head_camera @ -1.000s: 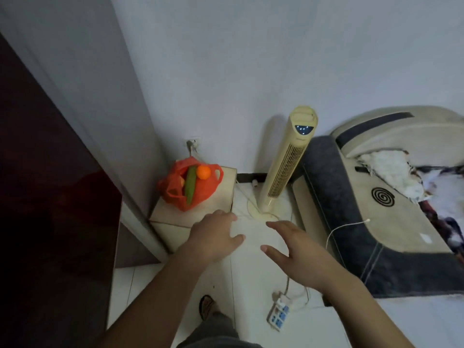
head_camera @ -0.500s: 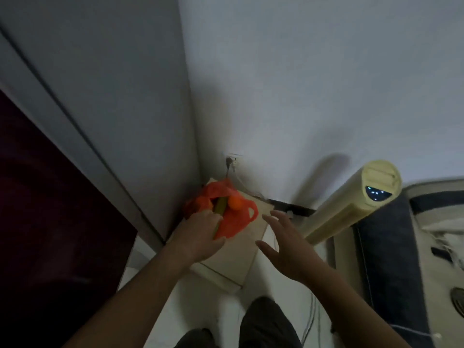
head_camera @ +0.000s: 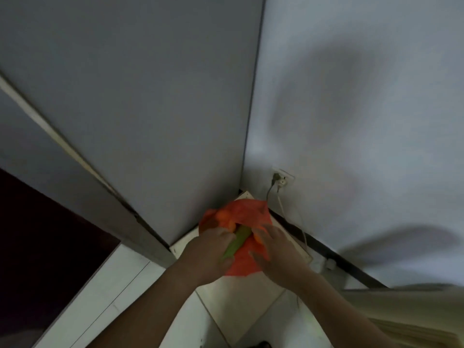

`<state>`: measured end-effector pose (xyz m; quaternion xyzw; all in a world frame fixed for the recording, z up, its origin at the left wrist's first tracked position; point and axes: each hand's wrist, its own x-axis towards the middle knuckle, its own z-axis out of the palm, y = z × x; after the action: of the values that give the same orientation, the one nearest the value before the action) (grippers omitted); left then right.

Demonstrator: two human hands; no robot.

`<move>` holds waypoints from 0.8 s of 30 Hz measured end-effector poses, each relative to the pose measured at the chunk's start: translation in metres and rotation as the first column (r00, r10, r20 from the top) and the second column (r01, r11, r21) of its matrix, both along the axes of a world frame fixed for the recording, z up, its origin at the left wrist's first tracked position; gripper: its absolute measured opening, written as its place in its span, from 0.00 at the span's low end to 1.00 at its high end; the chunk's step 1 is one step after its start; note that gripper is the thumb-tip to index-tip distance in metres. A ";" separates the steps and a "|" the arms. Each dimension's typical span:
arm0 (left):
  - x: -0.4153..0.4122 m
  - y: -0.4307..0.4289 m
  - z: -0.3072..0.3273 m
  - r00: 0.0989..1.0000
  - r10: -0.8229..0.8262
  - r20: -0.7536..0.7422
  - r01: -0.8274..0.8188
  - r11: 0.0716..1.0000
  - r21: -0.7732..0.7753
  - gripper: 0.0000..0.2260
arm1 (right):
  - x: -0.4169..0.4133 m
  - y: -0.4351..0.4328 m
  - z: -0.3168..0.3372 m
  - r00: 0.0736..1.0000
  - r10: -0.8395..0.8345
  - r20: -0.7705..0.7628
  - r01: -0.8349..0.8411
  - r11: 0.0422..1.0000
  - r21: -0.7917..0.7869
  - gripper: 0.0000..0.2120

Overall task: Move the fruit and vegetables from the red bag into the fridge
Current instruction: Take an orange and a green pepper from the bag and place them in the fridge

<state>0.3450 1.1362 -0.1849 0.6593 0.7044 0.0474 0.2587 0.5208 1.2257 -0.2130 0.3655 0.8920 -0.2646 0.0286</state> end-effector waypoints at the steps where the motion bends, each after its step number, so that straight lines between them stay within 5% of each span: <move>1: 0.000 0.010 -0.013 0.999 -0.045 -0.001 0.045 0.998 0.037 0.15 | -0.003 0.009 -0.016 1.000 -0.001 -0.006 0.001 1.000 0.002 0.27; 6: -0.010 0.056 -0.096 0.987 -0.161 0.018 0.158 0.981 0.113 0.20 | -0.017 0.046 -0.097 0.996 0.009 0.091 -0.008 1.000 -0.007 0.29; 11: -0.033 0.075 -0.176 0.959 -0.215 -0.186 0.190 0.971 -0.143 0.33 | -0.018 0.075 -0.158 0.977 0.011 0.214 0.003 0.998 -0.063 0.42; 17: -0.054 0.094 -0.211 0.912 -0.194 -0.361 0.180 0.981 -0.071 0.36 | -0.023 0.111 -0.193 0.975 -0.008 0.223 0.031 0.994 -0.101 0.52; 24: -0.066 0.115 -0.234 0.988 -0.106 -0.109 0.114 0.992 0.062 0.34 | -0.021 0.141 -0.225 0.950 -0.039 0.309 0.105 0.975 -0.198 0.37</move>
<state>0.2794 1.2513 -0.4187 0.7071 0.6776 0.0218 0.2008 0.4998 1.3667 -0.4376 0.4290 0.8297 -0.2997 0.1939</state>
